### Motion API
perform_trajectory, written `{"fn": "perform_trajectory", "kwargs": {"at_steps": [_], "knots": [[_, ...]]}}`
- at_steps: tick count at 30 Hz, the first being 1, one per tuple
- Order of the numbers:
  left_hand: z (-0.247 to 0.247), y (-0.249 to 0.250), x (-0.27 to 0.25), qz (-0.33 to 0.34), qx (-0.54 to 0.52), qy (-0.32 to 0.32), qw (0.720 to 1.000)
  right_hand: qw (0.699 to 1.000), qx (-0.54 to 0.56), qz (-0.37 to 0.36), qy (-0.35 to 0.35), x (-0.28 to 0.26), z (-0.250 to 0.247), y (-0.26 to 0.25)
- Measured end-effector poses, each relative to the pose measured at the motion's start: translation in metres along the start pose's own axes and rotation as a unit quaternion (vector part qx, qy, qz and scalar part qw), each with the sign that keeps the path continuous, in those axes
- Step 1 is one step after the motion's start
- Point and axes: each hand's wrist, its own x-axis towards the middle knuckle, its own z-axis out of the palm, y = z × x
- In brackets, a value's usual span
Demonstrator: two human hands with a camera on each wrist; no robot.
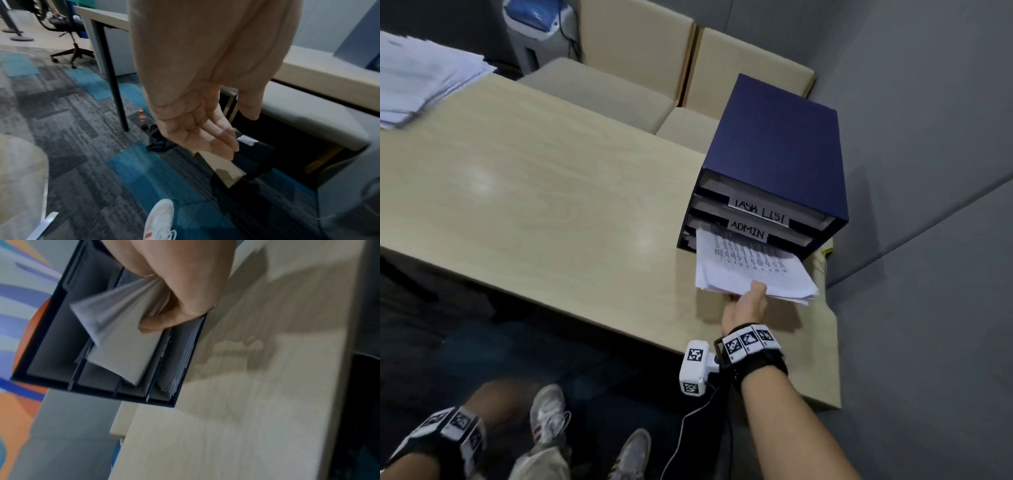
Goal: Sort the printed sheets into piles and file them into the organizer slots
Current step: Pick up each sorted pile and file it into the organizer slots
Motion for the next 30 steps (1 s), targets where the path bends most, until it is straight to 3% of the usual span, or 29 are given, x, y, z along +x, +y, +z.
{"fn": "perform_trajectory", "kwargs": {"at_steps": [2,5,9,11,13,15,18,22,26,30], "knots": [[-0.010,-0.018,-0.002,-0.022,0.002,0.014,1.000,0.999,-0.022,0.014,-0.030,0.008,0.021,-0.007],[-0.020,-0.033,-0.005,-0.035,0.033,0.040,0.998,0.996,-0.080,0.040,-0.007,0.033,0.047,-0.017],[-0.028,-0.047,-0.005,-0.046,0.044,0.048,0.997,0.997,-0.003,0.062,0.034,0.058,0.072,-0.040],[-0.032,-0.054,-0.002,-0.051,0.057,0.037,0.996,0.998,-0.016,0.052,-0.004,0.060,0.082,-0.042],[-0.036,-0.057,0.003,-0.052,0.075,0.039,0.995,0.997,-0.075,0.010,-0.005,0.060,0.088,-0.038],[-0.040,-0.055,0.011,-0.052,0.079,0.032,0.995,0.992,-0.119,0.011,0.035,0.064,0.092,-0.034],[-0.051,-0.037,0.028,-0.050,0.097,0.036,0.993,0.974,-0.224,-0.007,0.040,0.062,0.094,-0.023],[-0.104,0.015,0.045,0.004,0.120,0.138,0.983,0.942,-0.332,-0.001,-0.056,0.042,0.108,0.008],[-0.182,0.073,0.064,0.056,0.059,0.273,0.959,0.891,-0.427,-0.002,-0.157,0.004,0.155,0.044],[-0.261,0.119,0.085,0.129,-0.052,0.288,0.947,0.853,-0.460,-0.021,-0.245,-0.041,0.225,0.079]]}}
